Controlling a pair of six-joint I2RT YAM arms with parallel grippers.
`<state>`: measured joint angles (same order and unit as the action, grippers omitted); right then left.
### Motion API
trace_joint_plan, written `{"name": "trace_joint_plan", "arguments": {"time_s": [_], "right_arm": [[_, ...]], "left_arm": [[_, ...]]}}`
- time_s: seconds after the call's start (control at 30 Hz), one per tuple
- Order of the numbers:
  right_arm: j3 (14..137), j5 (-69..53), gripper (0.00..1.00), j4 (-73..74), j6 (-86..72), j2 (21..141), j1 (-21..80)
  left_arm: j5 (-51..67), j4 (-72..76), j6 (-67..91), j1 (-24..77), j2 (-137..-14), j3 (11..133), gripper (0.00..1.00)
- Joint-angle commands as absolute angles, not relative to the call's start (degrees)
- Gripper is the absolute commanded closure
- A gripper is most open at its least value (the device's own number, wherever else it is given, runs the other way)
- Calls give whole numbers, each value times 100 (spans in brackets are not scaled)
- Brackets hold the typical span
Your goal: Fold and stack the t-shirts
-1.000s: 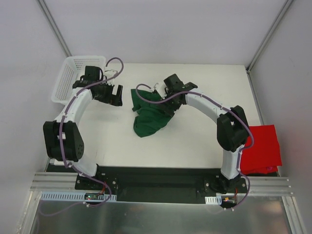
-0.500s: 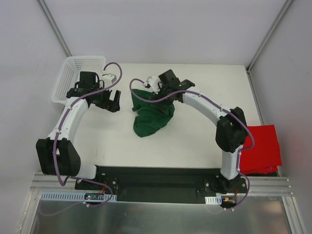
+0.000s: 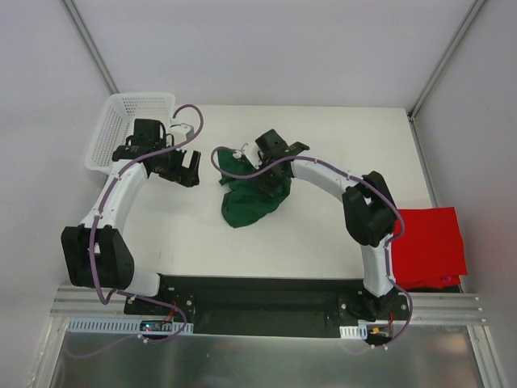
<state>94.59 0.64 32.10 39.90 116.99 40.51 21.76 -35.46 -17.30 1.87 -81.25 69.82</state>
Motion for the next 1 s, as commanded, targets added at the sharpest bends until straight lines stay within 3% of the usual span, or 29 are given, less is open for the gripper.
{"name": "trace_joint_plan", "arguments": {"time_s": [0.0, 0.13, 0.27, 0.37, 0.4, 0.57, 0.63, 0.7, 0.8, 0.97], "right_arm": [[9422, 632, 26, 2936, 4025, 11233, 4069], [9387, 1001, 32, 2839, 4139, 10917, 4069], [9395, 1309, 45, 2716, 4210, 10741, 4061], [9431, 1362, 72, 2707, 4201, 10723, 4069], [9439, 1371, 88, 2707, 4201, 10757, 4069], [9457, 1371, 97, 2865, 4166, 10890, 4061], [9448, 1327, 94, 2874, 4140, 10890, 4061], [9448, 1196, 79, 2953, 4070, 10907, 4052], [9457, 1020, 68, 3067, 3973, 10969, 4061], [9404, 765, 63, 3085, 3850, 11047, 4061]], "left_arm": [[2390, -3498, -1644, 193, -8489, 7251, 1], [2469, -3419, -1591, 193, -8604, 7277, 1], [2531, -3358, -1556, 193, -8613, 7207, 1], [2523, -3296, -1547, 193, -8596, 7093, 1], [2531, -3287, -1564, 193, -8578, 7075, 1], [2496, -3208, -1608, 193, -8508, 6909, 1], [2487, -3199, -1617, 193, -8490, 6882, 1], [2505, -3173, -1626, 193, -8481, 6847, 1], [2522, -3155, -1626, 193, -8490, 6829, 1], [2523, -3129, -1617, 193, -8517, 6759, 1]]}}
